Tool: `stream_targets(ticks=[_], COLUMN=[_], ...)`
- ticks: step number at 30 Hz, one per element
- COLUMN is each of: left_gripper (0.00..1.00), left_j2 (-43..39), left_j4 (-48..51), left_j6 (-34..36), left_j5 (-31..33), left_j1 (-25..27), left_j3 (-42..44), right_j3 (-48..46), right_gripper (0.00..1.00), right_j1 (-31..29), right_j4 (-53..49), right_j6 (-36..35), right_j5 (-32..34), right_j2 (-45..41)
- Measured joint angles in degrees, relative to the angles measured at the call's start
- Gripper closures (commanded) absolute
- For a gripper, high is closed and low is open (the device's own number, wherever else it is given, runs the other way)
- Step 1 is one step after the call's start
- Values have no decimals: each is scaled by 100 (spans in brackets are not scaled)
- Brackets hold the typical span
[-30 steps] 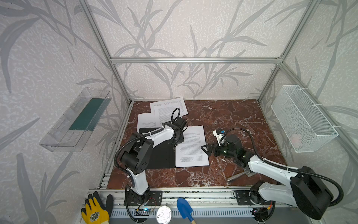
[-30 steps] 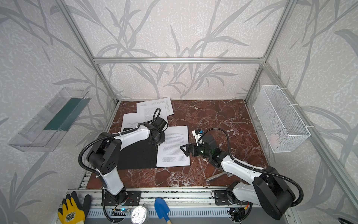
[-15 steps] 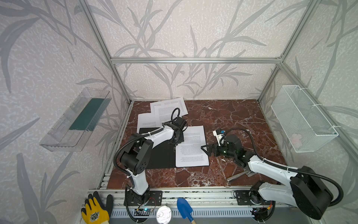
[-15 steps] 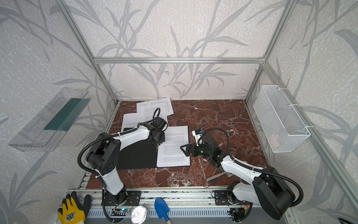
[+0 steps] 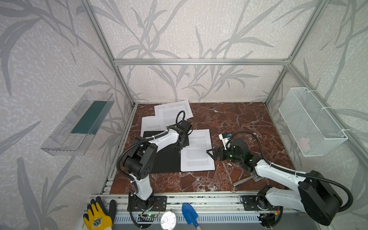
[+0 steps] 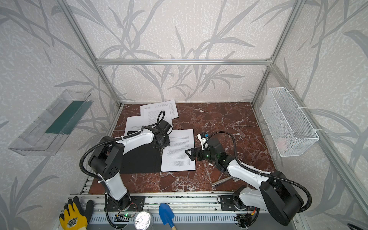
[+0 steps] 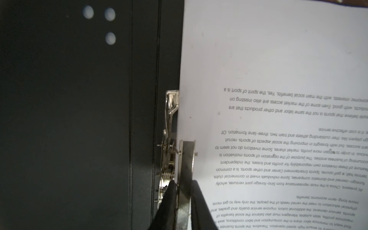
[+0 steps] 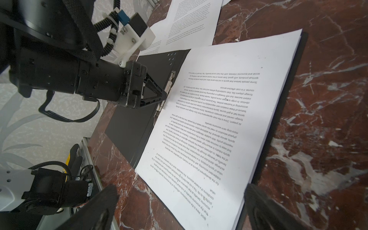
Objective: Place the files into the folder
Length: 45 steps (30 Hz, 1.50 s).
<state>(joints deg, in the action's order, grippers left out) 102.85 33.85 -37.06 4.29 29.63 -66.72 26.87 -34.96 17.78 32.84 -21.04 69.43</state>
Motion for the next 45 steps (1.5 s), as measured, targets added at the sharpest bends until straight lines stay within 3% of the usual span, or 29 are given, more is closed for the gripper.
stream_targets(ticks=[12, 17, 19, 45], left_gripper=[90, 70, 68, 78], left_j2=[-26, -26, -26, 238], left_j4=[48, 118, 153, 258], left_j6=[7, 24, 33, -4], left_j5=[28, 37, 39, 208], left_j1=[33, 37, 50, 146], left_j3=[-68, -74, -74, -236], right_j3=[0, 0, 0, 0], right_gripper=[1, 1, 1, 1], right_j1=[0, 0, 0, 0], right_j4=[-4, -7, -7, -15], right_j6=[-4, -4, -4, -9], right_j5=[2, 2, 2, 20], right_j2=[-4, -26, -26, -90])
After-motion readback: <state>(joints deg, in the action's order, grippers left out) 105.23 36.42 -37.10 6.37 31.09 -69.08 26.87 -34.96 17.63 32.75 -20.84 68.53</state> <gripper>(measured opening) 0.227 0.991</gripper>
